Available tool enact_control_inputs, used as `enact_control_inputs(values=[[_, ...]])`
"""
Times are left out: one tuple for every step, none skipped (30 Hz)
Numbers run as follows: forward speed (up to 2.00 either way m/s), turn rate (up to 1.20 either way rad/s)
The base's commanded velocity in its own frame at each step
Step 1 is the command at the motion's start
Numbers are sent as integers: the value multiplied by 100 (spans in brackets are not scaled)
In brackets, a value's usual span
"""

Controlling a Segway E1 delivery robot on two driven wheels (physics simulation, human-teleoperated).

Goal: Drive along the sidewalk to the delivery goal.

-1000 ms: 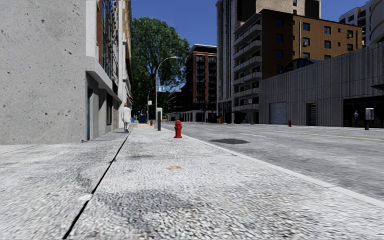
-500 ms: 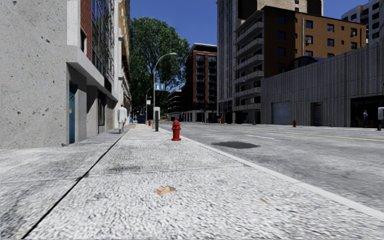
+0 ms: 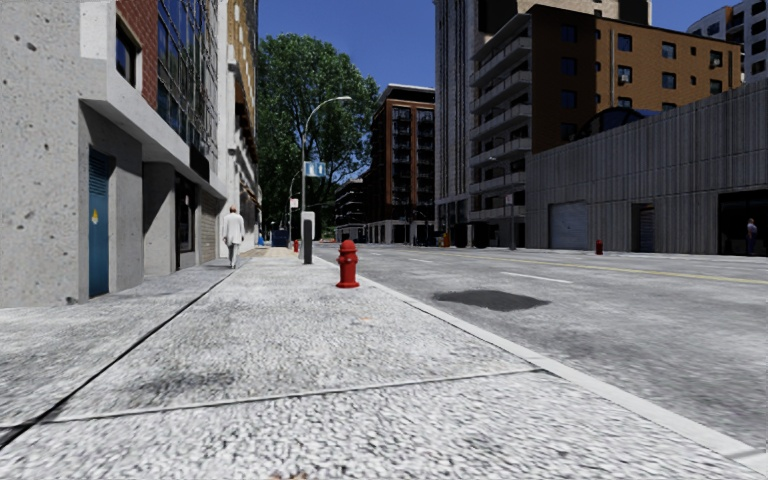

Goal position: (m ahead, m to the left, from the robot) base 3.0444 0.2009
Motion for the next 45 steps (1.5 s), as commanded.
enact_control_inputs(values=[[200,0],[200,0],[200,0],[200,0],[200,0],[200,0],[200,0],[200,0],[200,0],[200,0],[200,3],[200,12],[200,12],[200,13],[200,14],[200,16],[200,16],[200,22],[200,26],[200,27],[200,27],[200,27],[200,27],[200,27],[200,27],[200,28],[200,32],[200,32],[200,37],[200,38],[200,38],[200,38],[200,39],[200,39],[200,39],[200,39],[200,37],[194,21],[149,0],[149,0],[111,0],[35,0],[0,0],[0,0],[0,0]])
